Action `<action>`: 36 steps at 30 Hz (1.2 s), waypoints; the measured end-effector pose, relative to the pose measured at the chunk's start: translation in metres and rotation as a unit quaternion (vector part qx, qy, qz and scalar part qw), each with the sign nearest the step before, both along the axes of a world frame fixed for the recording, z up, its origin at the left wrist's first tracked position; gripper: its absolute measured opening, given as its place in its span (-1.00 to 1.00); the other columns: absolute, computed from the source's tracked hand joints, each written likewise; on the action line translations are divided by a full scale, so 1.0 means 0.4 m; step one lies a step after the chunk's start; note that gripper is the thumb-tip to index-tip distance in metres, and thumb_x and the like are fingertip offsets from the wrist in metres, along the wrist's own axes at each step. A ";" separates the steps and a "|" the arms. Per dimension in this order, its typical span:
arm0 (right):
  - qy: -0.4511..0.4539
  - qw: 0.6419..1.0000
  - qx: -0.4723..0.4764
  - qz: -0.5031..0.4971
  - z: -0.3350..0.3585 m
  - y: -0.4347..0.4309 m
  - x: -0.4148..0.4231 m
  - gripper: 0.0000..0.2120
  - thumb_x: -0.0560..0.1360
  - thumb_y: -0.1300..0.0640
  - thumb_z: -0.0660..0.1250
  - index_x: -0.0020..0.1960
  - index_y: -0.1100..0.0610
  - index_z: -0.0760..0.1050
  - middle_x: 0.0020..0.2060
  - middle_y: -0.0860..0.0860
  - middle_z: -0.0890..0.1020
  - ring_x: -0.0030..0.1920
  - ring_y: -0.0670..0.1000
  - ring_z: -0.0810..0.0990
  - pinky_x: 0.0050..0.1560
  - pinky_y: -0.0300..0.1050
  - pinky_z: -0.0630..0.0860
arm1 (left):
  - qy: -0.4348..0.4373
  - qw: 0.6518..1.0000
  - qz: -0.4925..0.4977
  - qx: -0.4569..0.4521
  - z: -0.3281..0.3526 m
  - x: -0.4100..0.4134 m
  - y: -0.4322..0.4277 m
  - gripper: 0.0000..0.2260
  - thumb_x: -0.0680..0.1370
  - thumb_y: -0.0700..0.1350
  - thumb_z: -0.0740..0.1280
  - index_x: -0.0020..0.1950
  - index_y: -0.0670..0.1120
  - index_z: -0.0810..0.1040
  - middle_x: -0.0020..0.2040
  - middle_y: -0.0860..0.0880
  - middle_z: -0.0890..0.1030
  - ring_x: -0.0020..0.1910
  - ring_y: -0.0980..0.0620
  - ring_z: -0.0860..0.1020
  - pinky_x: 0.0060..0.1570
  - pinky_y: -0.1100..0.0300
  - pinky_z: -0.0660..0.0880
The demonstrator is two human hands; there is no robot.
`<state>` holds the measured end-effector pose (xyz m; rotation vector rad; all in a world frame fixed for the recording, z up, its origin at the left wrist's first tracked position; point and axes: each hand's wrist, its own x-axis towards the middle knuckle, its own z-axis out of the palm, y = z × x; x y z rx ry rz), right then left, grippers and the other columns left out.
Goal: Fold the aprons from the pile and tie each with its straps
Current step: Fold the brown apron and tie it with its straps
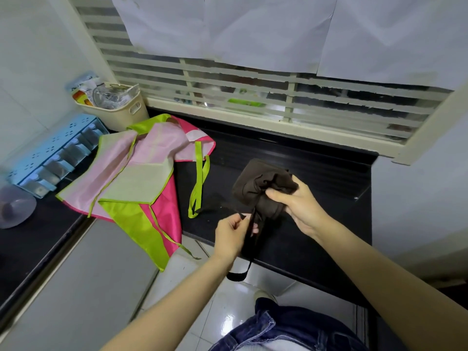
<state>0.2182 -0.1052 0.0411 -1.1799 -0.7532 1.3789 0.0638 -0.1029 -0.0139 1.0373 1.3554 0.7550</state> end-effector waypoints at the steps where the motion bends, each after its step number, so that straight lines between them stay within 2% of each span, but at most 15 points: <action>1: -0.002 1.000 -0.008 -0.016 -0.003 0.002 -0.001 -0.68 0.43 0.37 0.38 0.11 0.08 0.52 0.02 0.02 0.66 0.03 -0.02 0.65 -0.01 -0.15 0.60 | 0.017 0.999 0.013 0.026 -0.003 0.002 -0.013 -0.77 0.57 -0.13 0.32 -0.23 -0.21 0.61 -0.39 -0.01 0.61 -0.40 0.13 0.52 -0.33 0.26 0.46; 3: -0.025 0.998 -0.018 -0.046 -0.007 0.011 -0.001 -0.70 0.42 0.34 0.40 0.09 0.06 0.53 0.02 0.01 0.66 0.04 0.00 0.64 0.04 -0.08 0.59 | 0.048 0.993 0.039 0.098 -0.002 -0.003 -0.035 -0.76 0.56 -0.14 0.33 -0.25 -0.25 0.61 -0.35 0.00 0.61 -0.34 0.18 0.53 -0.28 0.26 0.45; 5: -0.057 0.996 -0.019 -0.066 -0.011 0.015 0.001 -0.71 0.41 0.32 0.42 0.06 0.05 0.53 0.01 0.01 0.66 0.05 0.00 0.64 0.07 -0.05 0.57 | 0.051 0.985 0.045 0.156 0.022 -0.008 -0.052 -0.80 0.55 -0.24 0.32 -0.26 -0.19 0.65 -0.22 0.00 0.67 -0.14 0.31 0.60 -0.12 0.39 0.48; 6: -0.072 0.995 -0.018 -0.070 -0.013 0.016 0.000 -0.71 0.41 0.32 0.43 0.06 0.05 0.53 0.01 0.01 0.66 0.04 0.00 0.64 0.07 -0.05 0.58 | 0.054 0.981 0.040 0.182 0.031 -0.011 -0.053 -0.80 0.54 -0.26 0.33 -0.25 -0.16 0.66 -0.15 0.00 0.69 -0.06 0.31 0.60 -0.05 0.40 0.49; 9: -0.105 0.992 -0.005 -0.065 -0.025 0.013 -0.015 -0.71 0.40 0.34 0.44 0.01 0.04 0.52 -0.01 0.02 0.65 0.02 -0.03 0.63 0.04 -0.12 0.58 | 0.075 0.963 -0.001 0.260 0.050 -0.018 -0.040 -0.86 0.52 -0.26 0.35 -0.15 -0.11 0.69 -0.15 0.10 0.68 -0.12 0.24 0.63 -0.03 0.27 0.54; 11: -0.126 0.990 -0.004 -0.062 -0.034 0.010 -0.023 -0.72 0.39 0.33 0.45 -0.01 0.03 0.52 -0.03 0.01 0.65 0.02 -0.03 0.63 0.07 -0.10 0.57 | 0.113 0.941 -0.037 0.318 0.062 -0.024 -0.024 -0.85 0.51 -0.27 0.36 -0.06 -0.06 0.68 -0.22 0.13 0.64 -0.18 0.27 0.60 -0.08 0.35 0.50; 15: -0.172 0.983 -0.014 -0.055 -0.053 -0.002 -0.027 -0.73 0.38 0.29 0.48 -0.03 0.01 0.54 -0.05 0.00 0.67 0.02 -0.02 0.64 0.14 0.03 0.56 | 0.152 0.891 -0.081 0.420 0.099 -0.029 0.007 -0.85 0.50 -0.33 0.33 -0.09 -0.15 0.68 -0.13 -0.02 0.61 -0.06 0.33 0.51 0.00 0.49 0.37; 19: -0.166 0.984 -0.027 -0.061 -0.071 -0.025 -0.042 -0.72 0.39 0.28 0.47 -0.03 -0.03 0.51 -0.05 -0.03 0.66 0.03 -0.04 0.63 0.17 0.05 0.54 | 0.133 0.904 -0.065 0.401 0.119 -0.009 0.025 -0.79 0.54 -0.32 0.28 -0.20 -0.07 0.59 -0.07 -0.04 0.54 0.01 0.31 0.48 0.05 0.42 0.37; 21: -0.168 0.983 -0.037 -0.063 -0.082 -0.034 -0.048 -0.71 0.40 0.26 0.47 -0.02 -0.05 0.50 -0.04 -0.04 0.65 0.03 -0.05 0.62 0.16 0.05 0.54 | 0.128 0.918 -0.063 0.369 0.111 0.001 0.026 -0.77 0.56 -0.31 0.25 -0.18 -0.02 0.56 0.04 -0.03 0.52 0.11 0.35 0.43 0.11 0.47 0.31; 24: -0.221 0.974 -0.044 -0.038 -0.101 -0.052 -0.048 -0.73 0.39 0.19 0.47 0.03 -0.04 0.51 -0.05 -0.07 0.65 0.04 -0.05 0.62 0.14 0.06 0.55 | 0.141 0.922 -0.071 0.353 0.087 0.011 0.035 -0.77 0.56 -0.29 0.25 -0.17 -0.02 0.58 0.12 0.07 0.51 0.23 0.23 0.40 0.22 0.43 0.26; 27: -0.318 0.947 -0.049 -0.019 -0.109 -0.067 -0.039 -0.72 0.39 0.12 0.47 0.07 -0.01 0.51 -0.08 -0.12 0.65 0.02 -0.06 0.61 0.12 0.01 0.53 | 0.173 0.917 -0.151 0.325 0.084 0.019 0.049 -0.79 0.58 -0.25 0.24 -0.16 -0.03 0.58 0.14 0.12 0.55 0.17 0.15 0.47 0.16 0.47 0.29; 30: -0.396 0.917 -0.045 0.002 -0.102 -0.078 -0.026 -0.72 0.41 0.09 0.45 0.09 -0.04 0.47 -0.09 -0.17 0.63 0.02 -0.05 0.59 0.08 -0.08 0.50 | 0.187 0.922 -0.216 0.261 0.084 0.025 0.059 -0.80 0.61 -0.20 0.20 -0.17 -0.02 0.53 0.18 0.12 0.58 0.22 0.18 0.47 0.14 0.42 0.29; 33: -0.419 0.907 -0.041 0.021 -0.104 -0.086 -0.018 -0.71 0.42 0.10 0.44 0.11 -0.04 0.47 -0.10 -0.20 0.60 0.04 -0.04 0.59 0.09 -0.10 0.48 | 0.197 0.929 -0.232 0.212 0.085 0.033 0.063 -0.80 0.63 -0.16 0.15 -0.10 -0.08 0.52 0.05 0.08 0.57 0.09 0.13 0.50 0.00 0.33 0.31; 36: -0.386 0.921 -0.044 0.038 -0.116 -0.091 -0.009 -0.65 0.42 0.15 0.45 0.15 -0.05 0.46 -0.05 -0.19 0.61 0.07 -0.07 0.58 0.16 -0.05 0.50 | 0.204 0.939 -0.230 0.155 0.088 0.048 0.054 -0.80 0.65 -0.11 0.10 -0.11 -0.05 0.44 -0.04 0.03 0.51 -0.05 0.09 0.46 -0.12 0.26 0.27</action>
